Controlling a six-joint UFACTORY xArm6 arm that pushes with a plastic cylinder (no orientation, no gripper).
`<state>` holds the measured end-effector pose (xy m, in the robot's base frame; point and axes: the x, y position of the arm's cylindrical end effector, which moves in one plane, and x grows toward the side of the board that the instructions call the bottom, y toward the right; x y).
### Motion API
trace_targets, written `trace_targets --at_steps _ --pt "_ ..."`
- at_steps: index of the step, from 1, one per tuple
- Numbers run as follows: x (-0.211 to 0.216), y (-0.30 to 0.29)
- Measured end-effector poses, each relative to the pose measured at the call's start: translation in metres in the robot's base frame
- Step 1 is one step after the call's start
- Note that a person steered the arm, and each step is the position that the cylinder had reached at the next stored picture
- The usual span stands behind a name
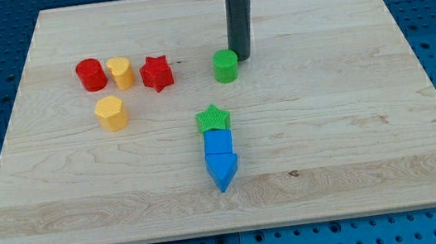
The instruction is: Push the green circle towards the green star
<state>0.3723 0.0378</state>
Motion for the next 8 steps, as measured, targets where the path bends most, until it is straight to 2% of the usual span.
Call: trace_targets --at_steps 1,2,4,8 --pt "0.018 -0.009" --pt "0.02 -0.009" --pt "0.015 -0.047" --pt "0.015 -0.067"
